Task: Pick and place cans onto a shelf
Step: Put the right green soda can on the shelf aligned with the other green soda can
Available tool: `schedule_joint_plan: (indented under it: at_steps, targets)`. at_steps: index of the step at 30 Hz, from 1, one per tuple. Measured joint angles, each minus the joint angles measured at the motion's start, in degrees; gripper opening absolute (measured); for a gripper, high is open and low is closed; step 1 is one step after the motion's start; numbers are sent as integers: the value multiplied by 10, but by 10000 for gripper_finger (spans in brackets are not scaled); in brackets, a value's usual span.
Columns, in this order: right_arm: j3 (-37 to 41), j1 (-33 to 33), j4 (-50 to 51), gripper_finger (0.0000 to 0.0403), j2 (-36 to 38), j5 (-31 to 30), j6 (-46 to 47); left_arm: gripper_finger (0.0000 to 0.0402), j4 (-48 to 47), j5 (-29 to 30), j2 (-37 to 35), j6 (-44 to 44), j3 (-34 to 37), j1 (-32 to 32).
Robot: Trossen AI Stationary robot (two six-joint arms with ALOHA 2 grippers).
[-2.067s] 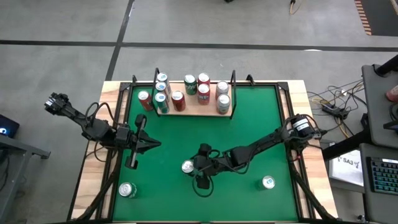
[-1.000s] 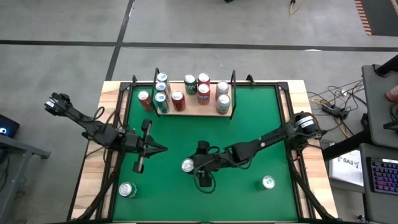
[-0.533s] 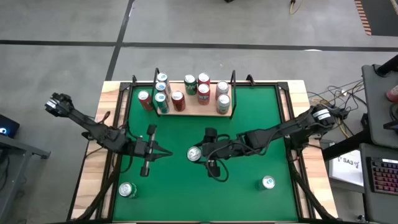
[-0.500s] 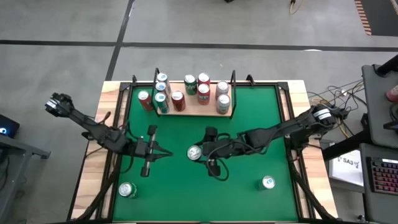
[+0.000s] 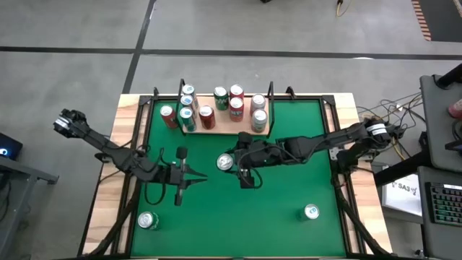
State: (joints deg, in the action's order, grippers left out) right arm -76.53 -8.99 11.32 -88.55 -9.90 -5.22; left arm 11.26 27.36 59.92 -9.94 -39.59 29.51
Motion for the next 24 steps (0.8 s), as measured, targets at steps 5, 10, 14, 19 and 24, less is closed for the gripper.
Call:
schedule_joint_plan:
  at_steps: [5, 10, 14, 19, 24]
  targets:
    - [0, 32, -1, 282, 0, 46, -4, 88, -26, 0, -1, 3, 0, -17]
    - [0, 47, 0, 282, 0, 55, -14, 173, -29, 6, 2, 16, 12, -47]
    - [0, 53, 0, 282, 0, 57, -19, 236, -5, 24, 6, 19, 41, -80]
    - [-8, 60, 3, 282, 0, 57, -16, 290, 85, 25, 6, 26, 92, -120]
    - [-21, 63, 3, 282, 0, 55, -16, 314, 183, 21, 15, 46, 139, -137]
